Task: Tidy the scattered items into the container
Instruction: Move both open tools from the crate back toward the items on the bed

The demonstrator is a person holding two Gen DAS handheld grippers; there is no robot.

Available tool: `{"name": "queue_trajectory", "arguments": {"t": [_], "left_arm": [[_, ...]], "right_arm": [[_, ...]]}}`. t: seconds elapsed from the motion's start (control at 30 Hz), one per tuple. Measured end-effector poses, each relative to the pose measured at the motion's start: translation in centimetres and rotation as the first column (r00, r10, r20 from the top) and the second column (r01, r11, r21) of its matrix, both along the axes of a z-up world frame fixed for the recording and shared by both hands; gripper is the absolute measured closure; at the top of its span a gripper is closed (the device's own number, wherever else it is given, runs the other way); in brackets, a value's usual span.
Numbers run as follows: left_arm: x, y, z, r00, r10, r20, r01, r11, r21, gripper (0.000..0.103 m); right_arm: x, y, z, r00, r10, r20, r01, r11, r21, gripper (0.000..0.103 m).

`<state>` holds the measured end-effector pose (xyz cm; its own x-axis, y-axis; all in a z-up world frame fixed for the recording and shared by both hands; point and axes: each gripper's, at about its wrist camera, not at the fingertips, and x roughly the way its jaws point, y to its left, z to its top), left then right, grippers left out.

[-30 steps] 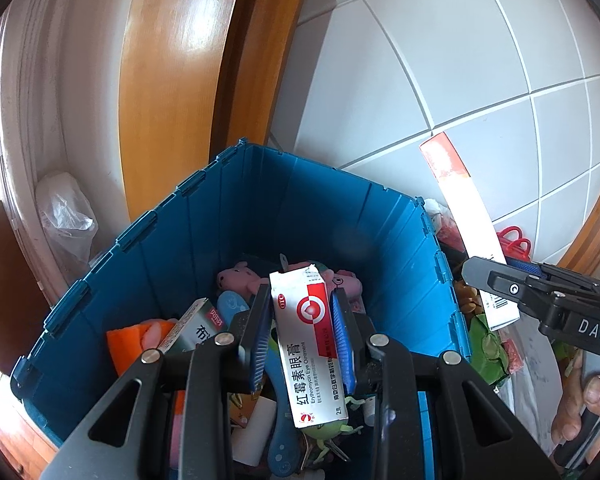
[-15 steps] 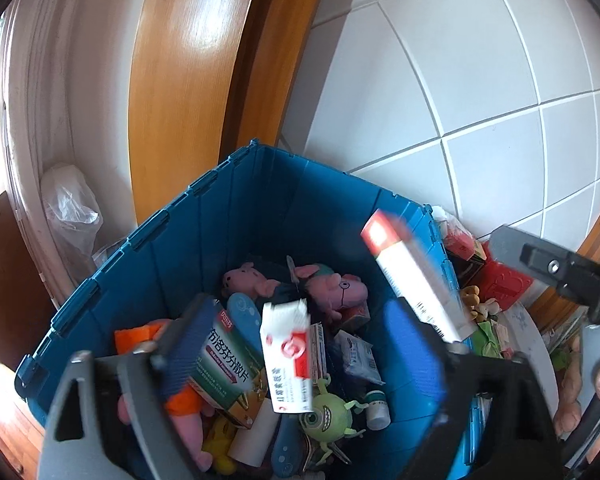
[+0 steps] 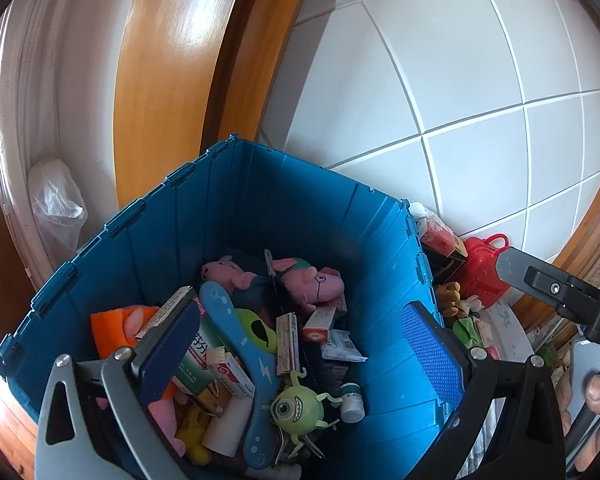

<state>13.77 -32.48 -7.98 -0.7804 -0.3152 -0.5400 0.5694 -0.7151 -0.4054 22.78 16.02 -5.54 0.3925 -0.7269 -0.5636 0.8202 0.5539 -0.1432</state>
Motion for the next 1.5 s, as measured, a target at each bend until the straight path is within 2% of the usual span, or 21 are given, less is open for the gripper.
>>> {"name": "queue_trajectory", "arguments": {"t": [0.1, 0.13, 0.53, 1.03, 1.5], "left_arm": [[-0.5, 1.1, 0.4, 1.000, -0.002, 0.006, 0.002, 1.000, -0.007, 0.001], [-0.7, 1.6, 0.6, 1.000, -0.006, 0.008, 0.006, 1.000, -0.009, 0.001], [-3.2, 8.4, 2.8, 0.999, -0.039, 0.025, 0.040, 0.998, -0.050, 0.001], [-7.2, 15.7, 4.7, 0.995, -0.086, 0.045, 0.089, 0.993, -0.074, 0.001], [-10.9, 22.2, 5.2, 0.987, -0.135, 0.082, 0.142, 0.987, -0.078, 0.001]], "right_arm": [[-1.3, 0.3, 0.1, 1.000, 0.001, 0.007, -0.001, 1.000, 0.005, 0.001], [-1.7, 0.3, 0.2, 0.995, 0.091, -0.040, -0.089, 0.995, 0.049, 0.001], [-8.6, 1.3, 1.8, 0.996, 0.089, -0.017, -0.088, 0.994, 0.067, 0.001], [-17.9, 0.7, 3.8, 0.999, 0.041, 0.003, -0.041, 0.996, 0.078, 0.001], [-27.8, 0.4, 4.4, 0.999, -0.033, 0.002, 0.033, 0.996, 0.084, 0.001]]}}
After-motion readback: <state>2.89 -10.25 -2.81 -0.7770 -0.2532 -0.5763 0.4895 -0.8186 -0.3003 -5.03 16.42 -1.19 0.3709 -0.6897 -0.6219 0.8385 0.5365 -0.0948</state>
